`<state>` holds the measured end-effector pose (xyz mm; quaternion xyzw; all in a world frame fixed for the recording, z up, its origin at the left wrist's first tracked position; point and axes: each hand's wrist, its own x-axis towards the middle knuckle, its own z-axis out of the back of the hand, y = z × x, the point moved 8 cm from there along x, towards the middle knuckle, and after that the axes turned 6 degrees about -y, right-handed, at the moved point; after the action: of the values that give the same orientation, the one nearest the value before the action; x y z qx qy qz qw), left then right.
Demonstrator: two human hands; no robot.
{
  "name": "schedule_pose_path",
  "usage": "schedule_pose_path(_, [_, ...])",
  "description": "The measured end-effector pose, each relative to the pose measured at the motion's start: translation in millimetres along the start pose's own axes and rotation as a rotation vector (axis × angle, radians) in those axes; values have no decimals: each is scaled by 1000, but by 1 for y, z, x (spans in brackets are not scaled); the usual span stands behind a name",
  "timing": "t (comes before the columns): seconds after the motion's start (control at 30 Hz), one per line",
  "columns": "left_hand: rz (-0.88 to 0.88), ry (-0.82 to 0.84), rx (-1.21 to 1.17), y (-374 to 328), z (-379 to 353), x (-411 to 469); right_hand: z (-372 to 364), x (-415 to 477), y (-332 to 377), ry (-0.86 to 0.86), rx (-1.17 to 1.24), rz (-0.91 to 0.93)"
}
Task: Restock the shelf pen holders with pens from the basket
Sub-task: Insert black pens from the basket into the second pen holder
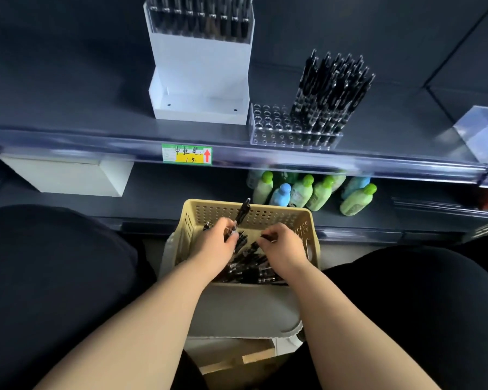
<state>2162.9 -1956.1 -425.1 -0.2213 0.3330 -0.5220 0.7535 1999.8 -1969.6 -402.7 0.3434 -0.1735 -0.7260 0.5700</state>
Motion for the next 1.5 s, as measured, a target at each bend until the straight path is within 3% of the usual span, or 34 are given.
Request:
schedule_pose_path(0.5, [-89,-96,-228,-28,36,-31,24,-38,-1,-222,492,-87])
schedule_pose_path(0.8, [-110,-69,-272,-31,45,-41,25,-37,-11,-249,532,-131])
schedule_pose_path(1.23, [-146,-109,-272,-51,57,-43,41,-40,14,-274,708,-8])
schedule_pose_path(1.5, [-327,-139,-333,-121,99,-1,107,-16,65,-372,765,204])
